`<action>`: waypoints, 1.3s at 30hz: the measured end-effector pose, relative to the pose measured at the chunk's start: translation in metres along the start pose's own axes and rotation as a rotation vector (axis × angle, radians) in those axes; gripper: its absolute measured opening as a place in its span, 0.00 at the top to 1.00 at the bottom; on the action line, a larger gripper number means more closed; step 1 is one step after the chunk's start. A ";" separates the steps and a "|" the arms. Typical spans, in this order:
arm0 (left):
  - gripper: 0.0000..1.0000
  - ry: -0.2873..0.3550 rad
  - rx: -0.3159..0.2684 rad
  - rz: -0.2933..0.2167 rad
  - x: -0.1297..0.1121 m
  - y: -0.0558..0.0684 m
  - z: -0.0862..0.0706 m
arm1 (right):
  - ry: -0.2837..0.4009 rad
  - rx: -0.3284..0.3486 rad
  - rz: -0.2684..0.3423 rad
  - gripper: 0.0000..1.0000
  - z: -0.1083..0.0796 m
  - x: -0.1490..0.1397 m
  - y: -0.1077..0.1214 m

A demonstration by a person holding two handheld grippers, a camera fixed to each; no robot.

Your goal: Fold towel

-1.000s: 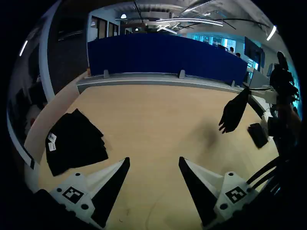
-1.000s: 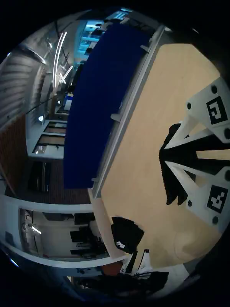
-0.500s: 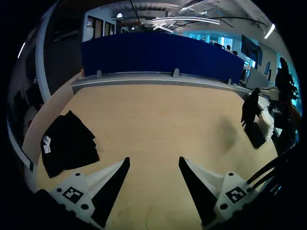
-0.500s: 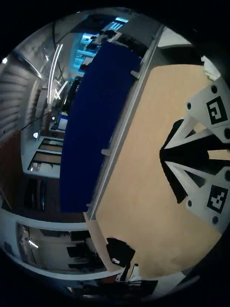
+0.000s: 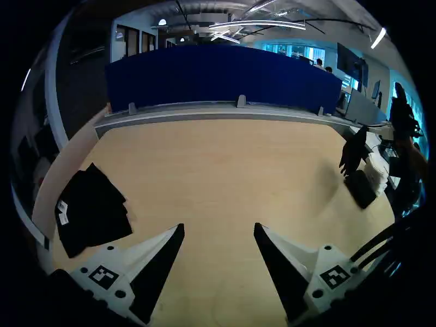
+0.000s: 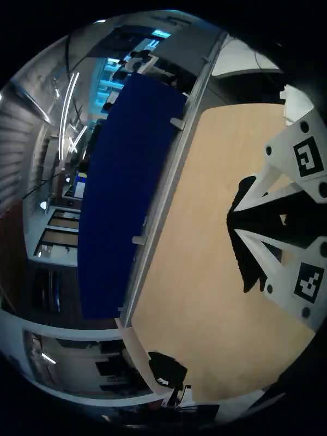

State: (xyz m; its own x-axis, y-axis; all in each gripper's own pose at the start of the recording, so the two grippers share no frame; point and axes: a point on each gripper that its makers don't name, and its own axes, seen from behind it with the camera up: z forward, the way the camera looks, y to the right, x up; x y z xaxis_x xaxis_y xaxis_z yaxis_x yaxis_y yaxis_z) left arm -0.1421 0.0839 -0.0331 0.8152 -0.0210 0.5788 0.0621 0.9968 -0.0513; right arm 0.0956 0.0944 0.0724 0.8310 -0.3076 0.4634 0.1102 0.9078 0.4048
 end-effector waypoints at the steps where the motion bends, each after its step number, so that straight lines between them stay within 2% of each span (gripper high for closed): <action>1: 0.06 0.000 0.000 0.001 0.000 0.001 0.000 | -0.002 -0.002 0.002 0.92 0.000 -0.002 0.002; 10: 0.06 -0.005 -0.005 0.007 0.002 0.012 0.002 | -0.038 -0.018 0.017 0.92 -0.006 -0.028 0.020; 19: 0.06 -0.008 -0.017 0.028 0.004 0.026 0.002 | -0.075 -0.053 0.053 0.92 -0.033 -0.066 0.041; 26: 0.06 -0.012 -0.030 0.043 0.004 0.037 0.004 | -0.140 -0.101 0.087 0.92 -0.058 -0.116 0.059; 32: 0.06 -0.018 -0.036 0.060 0.003 0.044 0.005 | -0.203 -0.132 0.137 0.92 -0.072 -0.165 0.065; 39: 0.06 -0.020 -0.030 0.072 0.003 0.044 0.002 | -0.289 -0.167 0.197 0.92 -0.082 -0.224 0.064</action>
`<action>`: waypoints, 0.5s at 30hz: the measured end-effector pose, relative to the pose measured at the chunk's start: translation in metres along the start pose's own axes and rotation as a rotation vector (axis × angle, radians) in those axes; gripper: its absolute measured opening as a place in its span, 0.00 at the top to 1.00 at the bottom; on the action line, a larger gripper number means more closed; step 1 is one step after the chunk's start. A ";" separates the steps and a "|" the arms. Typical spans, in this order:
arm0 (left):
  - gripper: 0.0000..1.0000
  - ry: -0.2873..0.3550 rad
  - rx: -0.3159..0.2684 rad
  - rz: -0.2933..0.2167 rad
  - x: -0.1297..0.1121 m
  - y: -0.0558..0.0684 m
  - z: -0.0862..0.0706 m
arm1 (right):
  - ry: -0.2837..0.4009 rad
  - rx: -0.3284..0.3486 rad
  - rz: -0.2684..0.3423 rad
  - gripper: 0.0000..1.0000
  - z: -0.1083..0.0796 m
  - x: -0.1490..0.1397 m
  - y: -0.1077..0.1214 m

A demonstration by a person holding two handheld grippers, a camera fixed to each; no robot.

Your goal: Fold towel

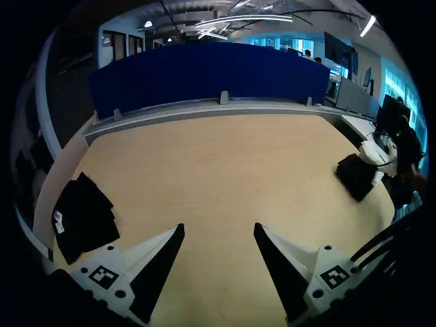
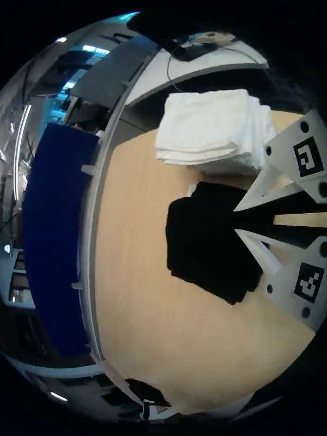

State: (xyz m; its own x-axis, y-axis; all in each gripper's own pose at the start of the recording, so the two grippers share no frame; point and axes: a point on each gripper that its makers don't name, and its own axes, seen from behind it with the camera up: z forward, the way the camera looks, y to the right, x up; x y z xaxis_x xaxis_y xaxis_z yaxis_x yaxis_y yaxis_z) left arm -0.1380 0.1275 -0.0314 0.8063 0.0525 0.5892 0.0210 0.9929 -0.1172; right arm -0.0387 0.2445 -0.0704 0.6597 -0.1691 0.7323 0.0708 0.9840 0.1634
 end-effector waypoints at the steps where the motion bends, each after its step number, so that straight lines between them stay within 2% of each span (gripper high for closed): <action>1: 0.06 0.000 0.002 0.001 0.000 -0.001 0.000 | -0.010 -0.005 0.011 0.92 0.001 -0.007 0.001; 8: 0.06 -0.004 0.012 0.006 0.000 -0.004 -0.003 | -0.084 -0.020 0.081 0.92 0.012 -0.054 0.006; 15: 0.06 -0.005 0.015 0.013 0.001 -0.002 -0.005 | -0.118 -0.039 0.091 0.92 0.021 -0.075 0.004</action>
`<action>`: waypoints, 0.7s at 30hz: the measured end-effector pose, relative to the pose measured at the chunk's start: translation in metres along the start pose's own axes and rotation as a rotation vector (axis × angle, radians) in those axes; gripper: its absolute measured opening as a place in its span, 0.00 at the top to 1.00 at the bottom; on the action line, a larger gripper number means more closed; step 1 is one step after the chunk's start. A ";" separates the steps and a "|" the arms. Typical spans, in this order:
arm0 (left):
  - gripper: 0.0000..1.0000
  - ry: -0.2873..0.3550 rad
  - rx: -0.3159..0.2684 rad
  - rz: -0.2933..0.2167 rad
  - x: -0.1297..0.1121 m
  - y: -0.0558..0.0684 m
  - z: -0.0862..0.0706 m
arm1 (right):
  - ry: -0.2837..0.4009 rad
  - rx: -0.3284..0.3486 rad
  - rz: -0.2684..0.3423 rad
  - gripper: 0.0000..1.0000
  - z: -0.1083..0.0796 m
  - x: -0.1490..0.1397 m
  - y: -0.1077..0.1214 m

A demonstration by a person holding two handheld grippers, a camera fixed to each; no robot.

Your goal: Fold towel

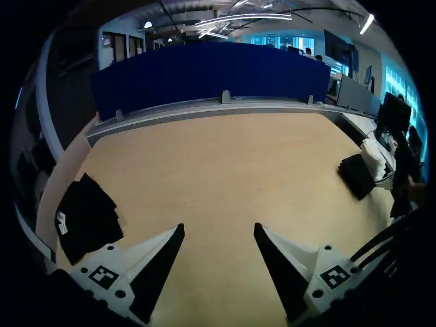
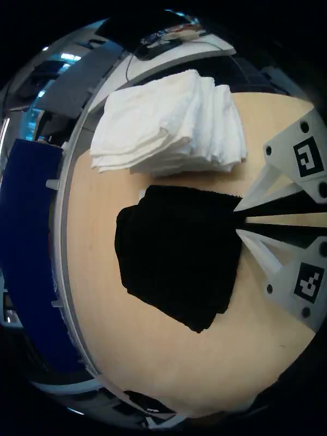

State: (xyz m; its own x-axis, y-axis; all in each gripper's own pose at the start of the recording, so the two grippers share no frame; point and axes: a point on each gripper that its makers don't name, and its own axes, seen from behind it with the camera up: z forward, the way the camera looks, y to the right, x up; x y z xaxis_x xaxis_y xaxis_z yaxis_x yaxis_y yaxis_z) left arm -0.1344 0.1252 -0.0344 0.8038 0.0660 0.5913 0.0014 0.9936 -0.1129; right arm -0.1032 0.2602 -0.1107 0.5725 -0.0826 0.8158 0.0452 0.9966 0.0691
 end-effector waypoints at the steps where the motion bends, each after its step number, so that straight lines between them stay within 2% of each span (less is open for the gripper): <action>1: 0.06 0.000 0.000 0.002 0.000 0.000 0.000 | 0.002 -0.004 0.003 0.92 0.000 0.001 0.001; 10: 0.06 0.002 -0.001 0.008 0.001 0.002 -0.002 | 0.027 -0.052 0.008 0.92 -0.004 0.007 0.008; 18: 0.06 0.009 0.002 0.007 0.001 -0.004 -0.004 | 0.039 -0.092 0.022 0.70 -0.018 0.004 0.013; 21: 0.06 0.016 0.006 0.002 0.002 -0.009 -0.005 | 0.058 -0.097 0.039 0.52 -0.025 0.006 0.011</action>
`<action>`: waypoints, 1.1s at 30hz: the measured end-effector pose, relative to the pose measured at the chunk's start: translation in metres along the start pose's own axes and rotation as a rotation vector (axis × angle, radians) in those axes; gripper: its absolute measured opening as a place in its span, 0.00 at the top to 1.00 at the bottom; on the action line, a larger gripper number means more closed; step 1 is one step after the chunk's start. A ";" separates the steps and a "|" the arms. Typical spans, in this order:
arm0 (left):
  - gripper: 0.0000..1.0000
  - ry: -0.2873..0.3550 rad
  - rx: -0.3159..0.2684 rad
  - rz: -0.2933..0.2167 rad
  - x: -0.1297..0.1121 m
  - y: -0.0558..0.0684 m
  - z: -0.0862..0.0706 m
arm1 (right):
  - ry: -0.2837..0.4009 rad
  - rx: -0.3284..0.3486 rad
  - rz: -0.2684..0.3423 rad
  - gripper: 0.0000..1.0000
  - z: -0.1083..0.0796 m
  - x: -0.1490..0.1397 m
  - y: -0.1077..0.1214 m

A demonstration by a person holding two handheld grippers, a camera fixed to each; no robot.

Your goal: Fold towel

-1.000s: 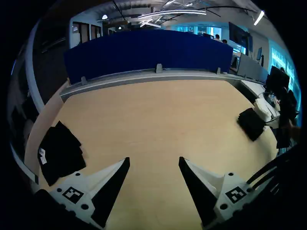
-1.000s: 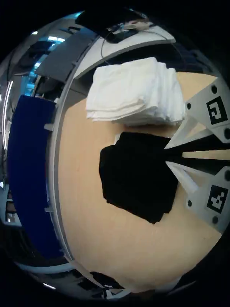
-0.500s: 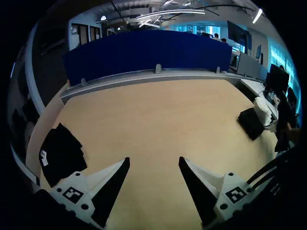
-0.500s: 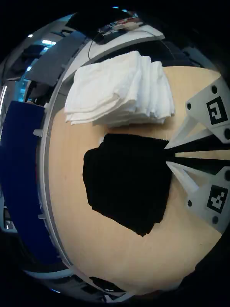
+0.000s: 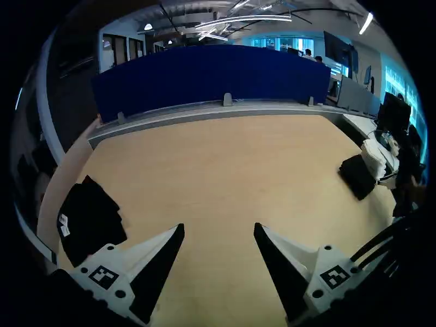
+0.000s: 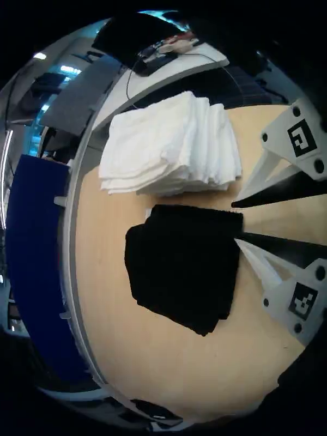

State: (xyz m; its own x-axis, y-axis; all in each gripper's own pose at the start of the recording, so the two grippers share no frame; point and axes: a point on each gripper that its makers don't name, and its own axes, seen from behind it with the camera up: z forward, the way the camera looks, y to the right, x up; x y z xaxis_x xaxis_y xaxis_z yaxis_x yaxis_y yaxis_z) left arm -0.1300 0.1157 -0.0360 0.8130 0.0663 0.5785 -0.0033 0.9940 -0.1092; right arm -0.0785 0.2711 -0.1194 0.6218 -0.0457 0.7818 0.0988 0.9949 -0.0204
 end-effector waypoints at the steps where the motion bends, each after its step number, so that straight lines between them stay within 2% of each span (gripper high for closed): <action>1: 0.06 0.002 0.000 -0.002 0.000 -0.001 0.000 | 0.008 -0.001 0.005 0.45 -0.002 0.002 -0.001; 7: 0.06 0.015 -0.001 -0.017 0.000 -0.008 -0.001 | 0.062 -0.002 0.021 0.07 -0.018 0.015 -0.010; 9: 0.06 0.020 -0.003 -0.022 -0.001 -0.011 -0.001 | 0.077 -0.002 0.020 0.00 -0.022 0.021 -0.014; 14: 0.06 0.039 -0.008 -0.030 0.000 -0.017 -0.002 | 0.119 -0.003 0.010 0.00 -0.033 0.037 -0.028; 17: 0.06 0.055 -0.008 -0.034 0.003 -0.021 -0.004 | 0.168 0.013 0.001 0.00 -0.045 0.055 -0.046; 23: 0.06 0.101 -0.012 -0.056 0.016 -0.033 -0.008 | 0.308 0.050 -0.008 0.00 -0.077 0.108 -0.093; 27: 0.06 0.140 -0.008 -0.069 0.027 -0.042 -0.009 | 0.417 0.090 -0.025 0.00 -0.100 0.148 -0.134; 33: 0.06 0.188 0.004 -0.080 0.042 -0.053 -0.010 | 0.543 0.140 -0.018 0.00 -0.123 0.194 -0.185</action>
State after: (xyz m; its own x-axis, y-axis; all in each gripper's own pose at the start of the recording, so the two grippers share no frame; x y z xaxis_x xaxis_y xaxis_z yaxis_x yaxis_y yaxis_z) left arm -0.0903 0.0648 -0.0140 0.9050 -0.0298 0.4243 0.0636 0.9958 -0.0658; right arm 0.1191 0.0673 -0.0404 0.9355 -0.0660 0.3470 0.0322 0.9942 0.1023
